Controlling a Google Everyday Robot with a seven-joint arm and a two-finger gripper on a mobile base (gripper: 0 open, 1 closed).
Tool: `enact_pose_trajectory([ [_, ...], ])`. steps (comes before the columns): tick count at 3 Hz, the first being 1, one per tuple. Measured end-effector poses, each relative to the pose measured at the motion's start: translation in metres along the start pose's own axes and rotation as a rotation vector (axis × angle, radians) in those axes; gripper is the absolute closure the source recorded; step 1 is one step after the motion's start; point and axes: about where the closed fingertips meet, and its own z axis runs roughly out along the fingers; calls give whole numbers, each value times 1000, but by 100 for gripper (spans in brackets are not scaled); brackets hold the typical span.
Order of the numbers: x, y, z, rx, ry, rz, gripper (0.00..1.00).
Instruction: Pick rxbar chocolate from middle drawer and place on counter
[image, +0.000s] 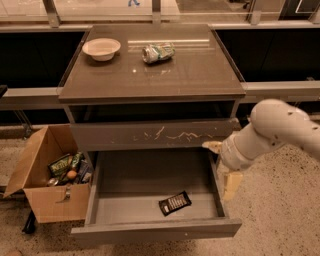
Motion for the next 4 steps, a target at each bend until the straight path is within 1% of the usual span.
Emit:
enact_pose_trajectory([
  [1, 30, 22, 61, -79, 9, -5, 0],
  [2, 54, 27, 115, -132, 9, -6, 0],
  [3, 65, 15, 145, -128, -23, -6, 0],
  [4, 67, -1, 168, -98, -64, 3, 0],
])
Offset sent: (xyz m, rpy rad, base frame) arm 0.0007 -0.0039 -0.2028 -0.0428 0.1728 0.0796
